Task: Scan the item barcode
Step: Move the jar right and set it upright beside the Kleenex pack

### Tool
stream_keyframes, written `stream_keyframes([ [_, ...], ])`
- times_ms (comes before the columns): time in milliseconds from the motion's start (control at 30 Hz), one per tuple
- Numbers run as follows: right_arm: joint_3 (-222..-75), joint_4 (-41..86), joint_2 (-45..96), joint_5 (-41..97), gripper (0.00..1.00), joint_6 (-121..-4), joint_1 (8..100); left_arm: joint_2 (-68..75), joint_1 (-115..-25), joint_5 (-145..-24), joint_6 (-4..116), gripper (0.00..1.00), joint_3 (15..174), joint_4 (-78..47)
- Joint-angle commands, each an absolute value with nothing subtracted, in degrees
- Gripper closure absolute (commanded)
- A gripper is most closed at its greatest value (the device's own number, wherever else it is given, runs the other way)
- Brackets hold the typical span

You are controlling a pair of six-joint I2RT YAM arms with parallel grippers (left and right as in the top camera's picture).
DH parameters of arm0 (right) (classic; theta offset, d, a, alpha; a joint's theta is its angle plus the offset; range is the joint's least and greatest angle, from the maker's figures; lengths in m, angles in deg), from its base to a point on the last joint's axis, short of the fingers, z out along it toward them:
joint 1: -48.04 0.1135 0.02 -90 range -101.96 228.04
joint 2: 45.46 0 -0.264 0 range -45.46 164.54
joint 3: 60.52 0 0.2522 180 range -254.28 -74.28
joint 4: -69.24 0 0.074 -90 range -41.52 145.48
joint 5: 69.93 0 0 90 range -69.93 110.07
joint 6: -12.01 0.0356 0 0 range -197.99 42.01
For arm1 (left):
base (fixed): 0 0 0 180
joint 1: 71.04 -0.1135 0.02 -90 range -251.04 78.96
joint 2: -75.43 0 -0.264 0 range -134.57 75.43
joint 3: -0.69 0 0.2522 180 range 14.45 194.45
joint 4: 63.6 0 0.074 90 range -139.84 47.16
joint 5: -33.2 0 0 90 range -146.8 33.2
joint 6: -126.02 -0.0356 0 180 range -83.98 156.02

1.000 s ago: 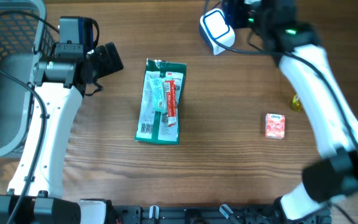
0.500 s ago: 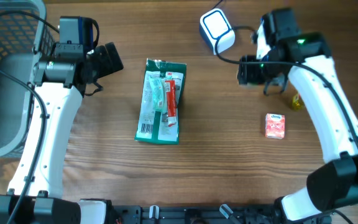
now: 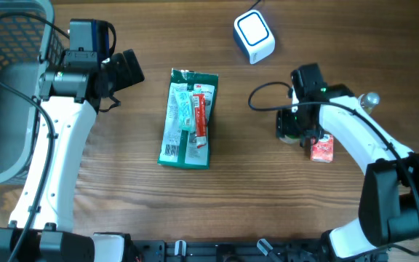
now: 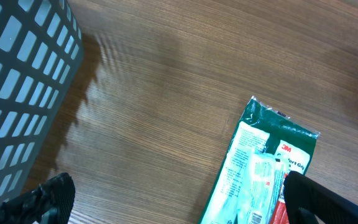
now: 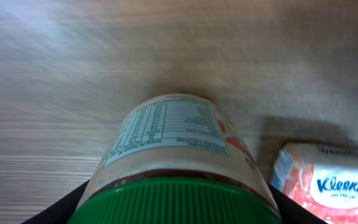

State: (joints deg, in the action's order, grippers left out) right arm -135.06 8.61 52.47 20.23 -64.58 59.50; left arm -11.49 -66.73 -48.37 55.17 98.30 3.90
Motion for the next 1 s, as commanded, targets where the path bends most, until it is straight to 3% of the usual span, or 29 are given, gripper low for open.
stream_keyframes([
  [0,-132.1,9.0,52.6,11.0,0.83,-63.0,59.6,-11.6,-67.0,-48.9,54.5,0.00,98.8,3.8],
  [200,-131.6,5.2,52.6,5.0,0.83,-60.9,59.6,-11.6,-67.0,-48.9,54.5,0.00,98.8,3.8],
  [467,-131.7,10.2,52.6,5.1,0.79,-60.8,59.6,-11.6,-67.0,-48.8,54.5,0.00,98.8,3.8],
  [600,-131.7,10.8,52.6,8.1,0.43,-60.9,59.6,-11.6,-67.0,-48.9,54.5,0.00,98.8,3.8],
  [667,-131.7,11.2,52.6,8.6,0.33,-61.1,59.6,-11.6,-67.0,-48.9,54.5,0.00,98.8,3.8],
  [700,-131.9,11.4,52.6,8.6,0.19,-61.1,59.6,-11.6,-67.0,-48.8,54.5,0.00,98.8,3.8],
  [767,-133.4,11.2,52.5,8.6,0.02,-60.9,59.6,-11.6,-67.0,-48.8,54.5,0.00,98.8,3.8],
  [967,-143.1,5.1,51.2,8.6,0.00,-61.0,59.6,-11.6,-67.0,-48.8,54.5,0.00,98.8,3.8],
])
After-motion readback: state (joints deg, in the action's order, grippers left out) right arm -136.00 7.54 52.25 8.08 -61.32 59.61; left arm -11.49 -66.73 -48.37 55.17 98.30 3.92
